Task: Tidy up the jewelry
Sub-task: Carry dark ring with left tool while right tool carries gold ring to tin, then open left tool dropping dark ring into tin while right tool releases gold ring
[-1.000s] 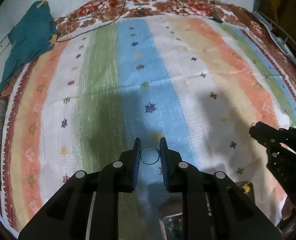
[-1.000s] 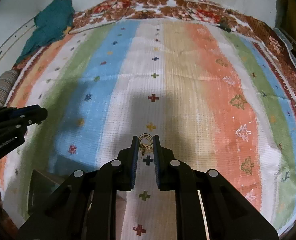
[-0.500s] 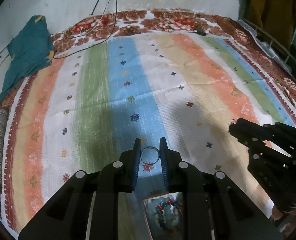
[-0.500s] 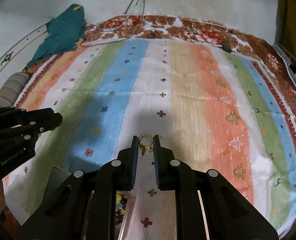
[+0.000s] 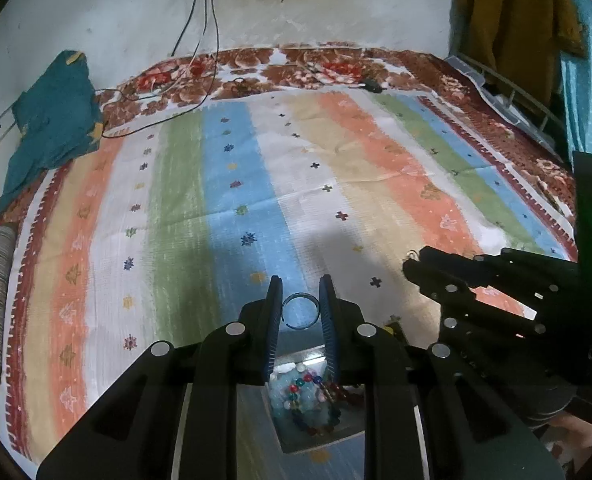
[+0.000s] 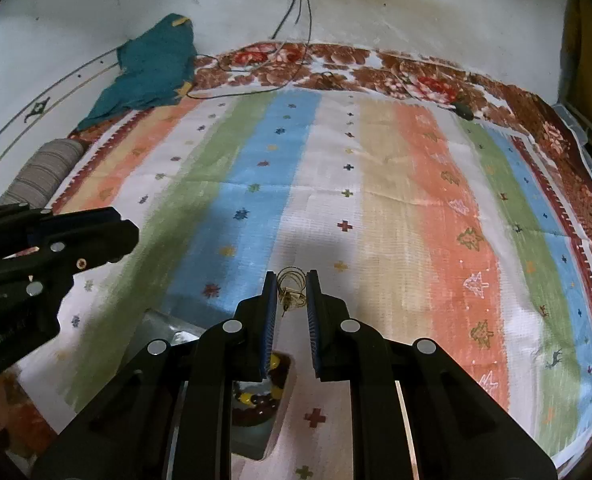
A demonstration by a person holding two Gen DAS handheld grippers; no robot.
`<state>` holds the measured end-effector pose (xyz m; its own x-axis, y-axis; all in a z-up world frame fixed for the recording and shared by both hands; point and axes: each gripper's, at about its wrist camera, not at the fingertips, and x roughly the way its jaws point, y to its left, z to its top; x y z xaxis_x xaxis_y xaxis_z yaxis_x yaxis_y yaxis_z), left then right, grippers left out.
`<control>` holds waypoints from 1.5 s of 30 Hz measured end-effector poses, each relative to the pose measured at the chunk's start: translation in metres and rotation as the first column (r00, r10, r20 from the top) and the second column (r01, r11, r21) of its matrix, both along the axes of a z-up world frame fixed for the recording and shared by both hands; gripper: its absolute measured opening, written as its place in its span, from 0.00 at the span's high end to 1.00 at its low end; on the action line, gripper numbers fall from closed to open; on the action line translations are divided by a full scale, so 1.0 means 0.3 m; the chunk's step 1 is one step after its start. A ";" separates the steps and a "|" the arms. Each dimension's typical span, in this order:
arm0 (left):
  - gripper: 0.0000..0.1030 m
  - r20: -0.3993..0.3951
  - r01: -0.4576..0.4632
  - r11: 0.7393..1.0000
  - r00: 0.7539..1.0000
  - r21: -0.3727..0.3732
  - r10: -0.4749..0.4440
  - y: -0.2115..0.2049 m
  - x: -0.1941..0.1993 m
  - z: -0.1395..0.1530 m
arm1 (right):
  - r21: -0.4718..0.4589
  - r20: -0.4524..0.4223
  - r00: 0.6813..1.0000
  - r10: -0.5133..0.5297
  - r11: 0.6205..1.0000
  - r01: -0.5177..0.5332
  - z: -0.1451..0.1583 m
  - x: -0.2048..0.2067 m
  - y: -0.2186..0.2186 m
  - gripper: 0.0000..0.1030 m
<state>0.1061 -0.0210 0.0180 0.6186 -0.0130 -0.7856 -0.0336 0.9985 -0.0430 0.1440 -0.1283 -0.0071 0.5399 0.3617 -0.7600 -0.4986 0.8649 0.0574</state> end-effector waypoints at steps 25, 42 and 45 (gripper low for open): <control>0.62 0.020 -0.013 0.998 1.000 -0.062 0.015 0.000 -0.143 0.034 | 0.064 -0.058 0.993 0.105 0.993 -0.101 0.003 -0.157 -0.009 0.59; 0.31 0.037 -0.039 0.997 0.998 -0.063 0.042 0.014 -0.269 0.042 | 0.083 -0.010 0.995 0.095 0.992 -0.094 0.051 -0.249 -0.101 0.36; 0.26 0.045 -0.041 0.997 0.998 -0.062 0.043 0.011 -0.298 0.043 | 0.090 -0.001 0.995 0.100 0.991 -0.099 0.063 -0.269 -0.119 0.30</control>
